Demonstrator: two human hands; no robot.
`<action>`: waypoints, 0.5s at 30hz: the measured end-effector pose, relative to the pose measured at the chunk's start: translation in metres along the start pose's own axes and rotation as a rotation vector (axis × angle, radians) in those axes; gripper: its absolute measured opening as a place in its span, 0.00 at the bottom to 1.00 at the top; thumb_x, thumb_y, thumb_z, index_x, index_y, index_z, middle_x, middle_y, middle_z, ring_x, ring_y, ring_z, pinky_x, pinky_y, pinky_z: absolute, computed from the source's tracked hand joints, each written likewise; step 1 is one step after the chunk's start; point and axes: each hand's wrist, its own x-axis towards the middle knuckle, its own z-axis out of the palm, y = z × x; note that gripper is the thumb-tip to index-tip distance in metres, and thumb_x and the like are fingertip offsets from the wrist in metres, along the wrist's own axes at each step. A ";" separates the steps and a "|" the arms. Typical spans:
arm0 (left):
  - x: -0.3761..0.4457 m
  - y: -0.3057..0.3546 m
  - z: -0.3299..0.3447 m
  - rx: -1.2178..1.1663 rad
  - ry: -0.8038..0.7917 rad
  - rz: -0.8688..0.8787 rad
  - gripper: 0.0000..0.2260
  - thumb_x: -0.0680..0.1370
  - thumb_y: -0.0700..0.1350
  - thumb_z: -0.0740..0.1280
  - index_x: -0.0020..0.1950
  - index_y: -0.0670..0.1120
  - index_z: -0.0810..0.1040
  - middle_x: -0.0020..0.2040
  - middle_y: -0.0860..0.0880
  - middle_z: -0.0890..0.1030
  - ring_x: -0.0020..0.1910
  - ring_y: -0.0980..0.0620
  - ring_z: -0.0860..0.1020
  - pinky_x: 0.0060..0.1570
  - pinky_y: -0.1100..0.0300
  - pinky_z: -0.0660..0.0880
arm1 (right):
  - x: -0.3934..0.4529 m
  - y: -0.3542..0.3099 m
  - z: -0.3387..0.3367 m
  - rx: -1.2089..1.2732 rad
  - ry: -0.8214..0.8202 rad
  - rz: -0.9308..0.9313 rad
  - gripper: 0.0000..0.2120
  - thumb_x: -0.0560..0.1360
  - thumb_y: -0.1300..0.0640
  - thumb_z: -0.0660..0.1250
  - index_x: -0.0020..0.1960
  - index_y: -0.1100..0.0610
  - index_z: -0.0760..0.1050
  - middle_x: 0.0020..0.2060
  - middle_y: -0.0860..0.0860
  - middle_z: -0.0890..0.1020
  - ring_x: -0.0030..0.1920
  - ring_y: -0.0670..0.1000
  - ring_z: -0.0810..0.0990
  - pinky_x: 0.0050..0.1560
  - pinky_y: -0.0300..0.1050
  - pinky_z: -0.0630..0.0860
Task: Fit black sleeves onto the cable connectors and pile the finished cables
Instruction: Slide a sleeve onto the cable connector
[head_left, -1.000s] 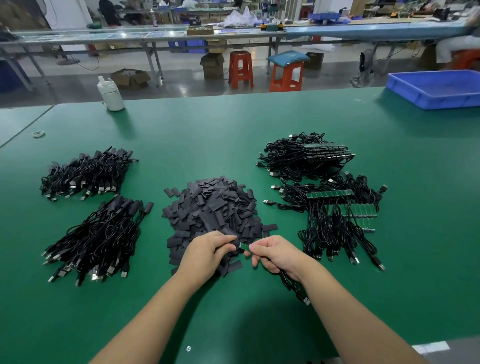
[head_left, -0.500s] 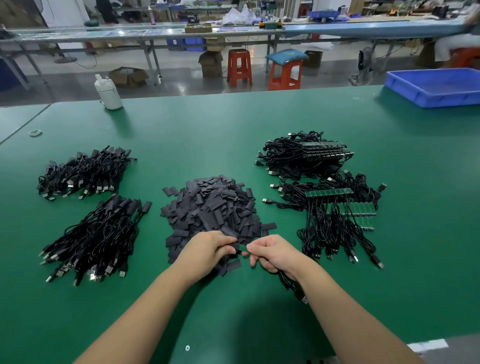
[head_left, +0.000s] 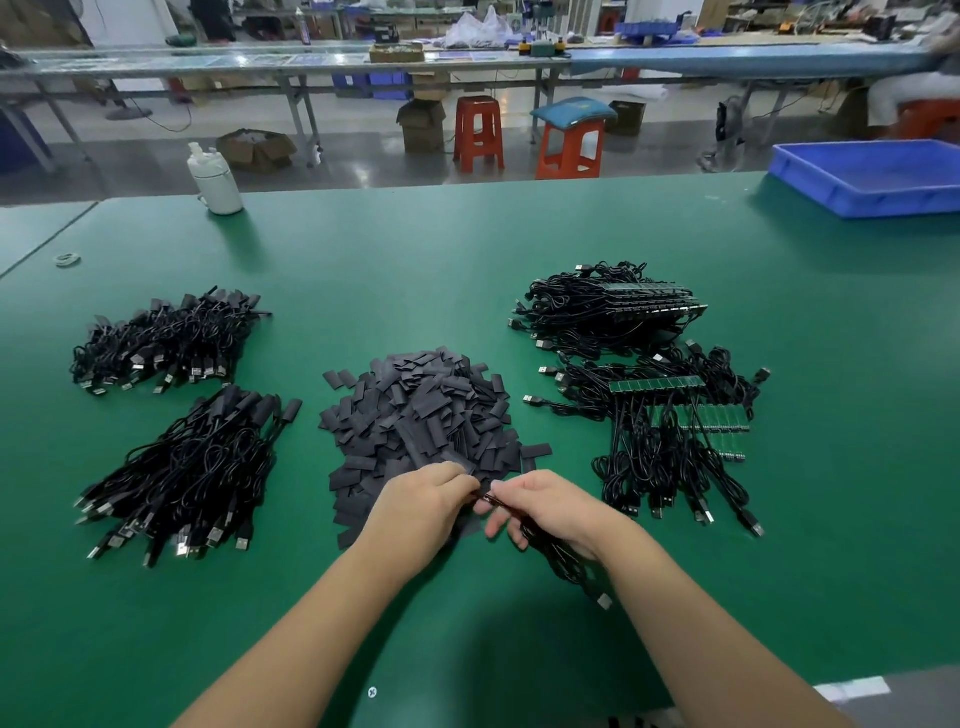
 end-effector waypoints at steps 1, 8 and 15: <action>-0.001 -0.001 0.001 -0.003 -0.001 0.016 0.11 0.70 0.39 0.76 0.52 0.46 0.84 0.49 0.50 0.84 0.44 0.49 0.83 0.38 0.58 0.80 | -0.002 -0.002 -0.002 -0.040 -0.009 0.000 0.13 0.83 0.54 0.62 0.51 0.60 0.82 0.39 0.54 0.85 0.31 0.47 0.74 0.35 0.40 0.75; -0.003 0.000 0.003 -0.021 -0.149 0.003 0.16 0.81 0.54 0.62 0.65 0.48 0.78 0.53 0.50 0.82 0.50 0.47 0.81 0.47 0.53 0.78 | -0.003 -0.007 -0.002 -0.385 0.106 -0.044 0.08 0.80 0.56 0.67 0.45 0.55 0.83 0.33 0.45 0.84 0.30 0.43 0.74 0.35 0.36 0.73; -0.007 -0.001 0.005 0.098 -0.128 0.074 0.13 0.80 0.53 0.66 0.58 0.46 0.80 0.43 0.51 0.83 0.38 0.48 0.82 0.30 0.57 0.78 | -0.008 -0.009 0.002 -0.391 0.095 -0.064 0.10 0.81 0.56 0.64 0.44 0.56 0.82 0.33 0.45 0.83 0.31 0.42 0.74 0.37 0.35 0.73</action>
